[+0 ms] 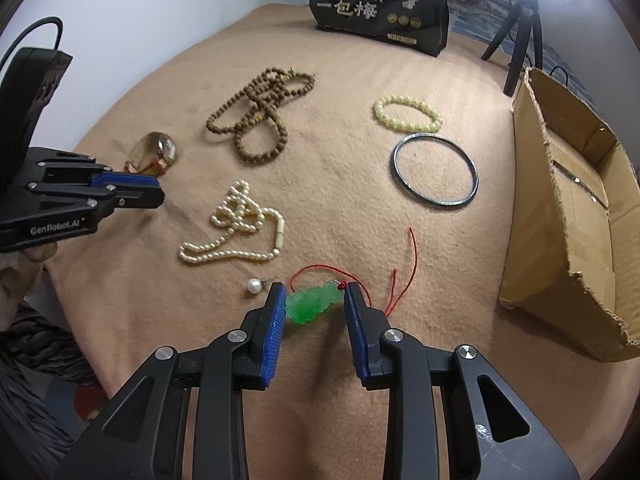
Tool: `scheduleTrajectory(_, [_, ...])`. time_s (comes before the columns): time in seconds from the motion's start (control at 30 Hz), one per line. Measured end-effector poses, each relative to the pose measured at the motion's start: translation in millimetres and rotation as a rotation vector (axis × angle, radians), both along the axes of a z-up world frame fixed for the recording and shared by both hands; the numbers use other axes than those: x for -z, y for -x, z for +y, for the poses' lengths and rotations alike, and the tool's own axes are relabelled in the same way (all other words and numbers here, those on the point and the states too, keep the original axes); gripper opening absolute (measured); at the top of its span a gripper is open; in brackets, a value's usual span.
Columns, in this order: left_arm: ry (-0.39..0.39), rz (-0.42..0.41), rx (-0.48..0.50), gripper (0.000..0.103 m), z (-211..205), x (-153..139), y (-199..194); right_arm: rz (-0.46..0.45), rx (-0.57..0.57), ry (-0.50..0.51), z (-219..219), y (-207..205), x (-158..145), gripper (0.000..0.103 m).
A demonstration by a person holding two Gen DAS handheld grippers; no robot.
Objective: Organize jewelry
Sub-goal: 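Carry the jade pendant with the right gripper into the cardboard box and release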
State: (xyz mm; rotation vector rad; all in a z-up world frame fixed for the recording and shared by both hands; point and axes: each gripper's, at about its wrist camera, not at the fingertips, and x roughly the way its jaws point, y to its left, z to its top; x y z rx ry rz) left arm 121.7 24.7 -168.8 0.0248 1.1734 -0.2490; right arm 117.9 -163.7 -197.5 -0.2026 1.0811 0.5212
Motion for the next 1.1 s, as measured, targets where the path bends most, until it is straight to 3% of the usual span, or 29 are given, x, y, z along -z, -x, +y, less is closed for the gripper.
scheduleTrajectory(0.6, [0.131,-0.21,-0.026,0.009,-23.0,-95.0,-15.6,-0.227,0.124,-0.162,-39.1,-14.6,-104.2,0.028])
scheduleTrajectory(1.1, [0.274,-0.295,0.071,0.009,-91.8,-154.1,-30.9,-0.382,0.34,-0.221,-119.9,-32.9,-151.7,0.028])
